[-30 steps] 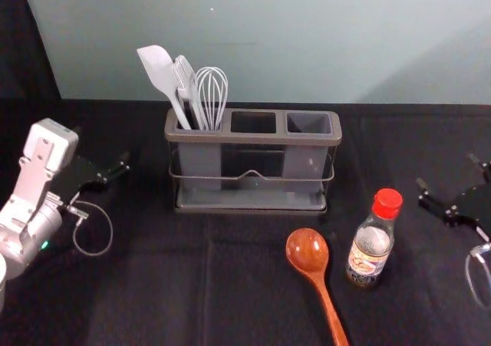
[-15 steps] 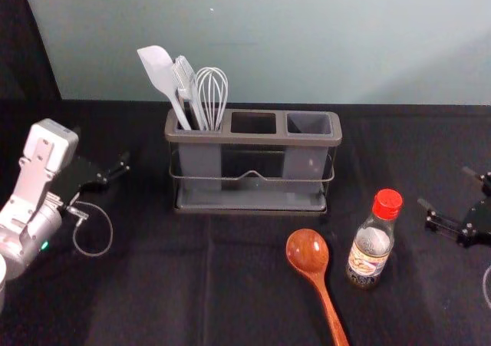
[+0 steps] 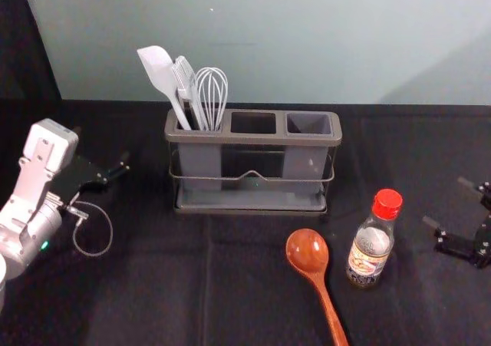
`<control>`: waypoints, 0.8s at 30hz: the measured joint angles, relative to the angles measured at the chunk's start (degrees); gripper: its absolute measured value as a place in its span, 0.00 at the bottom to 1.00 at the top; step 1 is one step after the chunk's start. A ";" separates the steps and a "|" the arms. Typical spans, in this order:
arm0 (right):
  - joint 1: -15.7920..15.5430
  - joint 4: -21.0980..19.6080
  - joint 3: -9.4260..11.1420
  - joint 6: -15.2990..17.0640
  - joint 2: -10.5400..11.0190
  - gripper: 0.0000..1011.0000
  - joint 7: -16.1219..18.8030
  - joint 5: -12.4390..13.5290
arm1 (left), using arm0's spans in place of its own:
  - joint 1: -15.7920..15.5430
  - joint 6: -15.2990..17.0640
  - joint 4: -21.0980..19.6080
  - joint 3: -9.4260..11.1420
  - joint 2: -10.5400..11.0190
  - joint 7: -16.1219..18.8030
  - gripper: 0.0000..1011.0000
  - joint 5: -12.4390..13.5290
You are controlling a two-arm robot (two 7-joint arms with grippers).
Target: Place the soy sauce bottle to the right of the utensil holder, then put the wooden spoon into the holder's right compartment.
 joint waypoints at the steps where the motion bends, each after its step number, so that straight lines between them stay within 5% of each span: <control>1: 0.01 0.09 0.10 -0.19 -0.27 0.99 1.58 1.15 | 0.00 0.00 0.00 0.00 0.00 0.00 0.99 0.00; 13: 3.62 1.47 -2.52 0.87 -4.24 0.99 6.91 3.01 | 0.00 0.00 0.00 0.00 0.00 0.00 0.99 0.00; 24: 8.55 3.91 -6.65 3.74 -9.82 0.99 5.30 -1.42 | 0.00 0.00 0.00 0.00 0.00 0.00 0.99 0.00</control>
